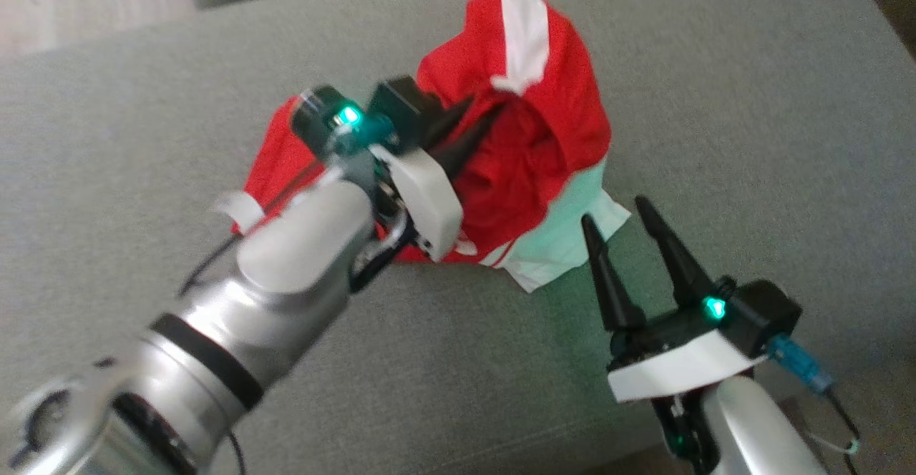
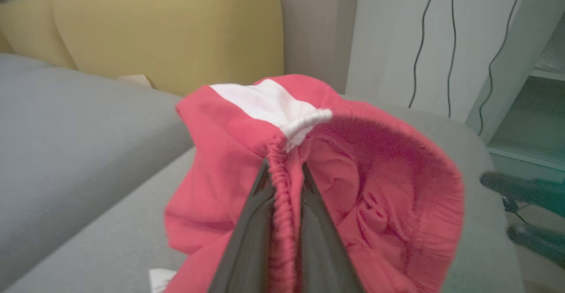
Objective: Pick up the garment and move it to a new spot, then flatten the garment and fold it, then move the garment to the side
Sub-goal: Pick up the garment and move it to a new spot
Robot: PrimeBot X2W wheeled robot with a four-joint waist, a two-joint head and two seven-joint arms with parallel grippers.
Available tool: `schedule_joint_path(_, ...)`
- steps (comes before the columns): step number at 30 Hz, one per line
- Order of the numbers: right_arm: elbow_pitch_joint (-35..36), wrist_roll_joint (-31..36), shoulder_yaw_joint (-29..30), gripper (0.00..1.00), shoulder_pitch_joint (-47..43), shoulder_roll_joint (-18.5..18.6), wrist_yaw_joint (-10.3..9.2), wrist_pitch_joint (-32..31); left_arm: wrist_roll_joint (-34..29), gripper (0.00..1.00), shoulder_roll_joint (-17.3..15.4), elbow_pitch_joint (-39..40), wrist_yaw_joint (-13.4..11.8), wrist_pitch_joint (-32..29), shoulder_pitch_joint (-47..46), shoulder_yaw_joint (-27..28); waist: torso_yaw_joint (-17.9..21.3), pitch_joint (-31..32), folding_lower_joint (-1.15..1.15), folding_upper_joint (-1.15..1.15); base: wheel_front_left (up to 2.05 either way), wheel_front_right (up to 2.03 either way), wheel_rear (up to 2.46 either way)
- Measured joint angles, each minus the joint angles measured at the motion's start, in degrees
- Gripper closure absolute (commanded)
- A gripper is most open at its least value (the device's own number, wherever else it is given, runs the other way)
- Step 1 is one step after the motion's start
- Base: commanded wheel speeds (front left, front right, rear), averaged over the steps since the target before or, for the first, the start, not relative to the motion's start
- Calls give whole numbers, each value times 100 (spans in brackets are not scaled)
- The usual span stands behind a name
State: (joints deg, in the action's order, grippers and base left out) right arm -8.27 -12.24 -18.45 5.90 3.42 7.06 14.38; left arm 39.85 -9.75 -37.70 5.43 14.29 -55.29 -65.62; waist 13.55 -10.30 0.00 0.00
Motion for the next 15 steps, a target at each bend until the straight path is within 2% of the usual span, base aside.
schedule_joint_path(6, 67, -298, 135, 0, 185, -15, 0, 1, -523, 100, 442, -166, -26, 1, 355, 357, 178, -417, 1, 0, 0, 0, 0)
schedule_joint_path(7, 67, -303, 152, 0, 177, -15, 0, 0, -593, 97, 481, -166, -41, 1, 403, 455, 173, -418, 1, 0, 0, 0, 0)
schedule_joint_path(8, 67, -344, 166, 0, 176, -15, 0, 1, -641, 27, 513, -162, -48, 1, 474, 582, 162, -400, 1, 0, 0, 0, 0)
schedule_joint_path(9, 66, -358, 181, 0, 174, -16, 0, 1, -680, 0, 530, -142, -87, 1, 558, 719, 146, -366, 0, 0, 0, 0, 0)
schedule_joint_path(15, 7, -313, 321, 0, -88, -23, 0, 1, -1172, 0, 643, 449, -349, 2, 1486, 1465, -130, 99, 0, 0, 0, 0, 0)
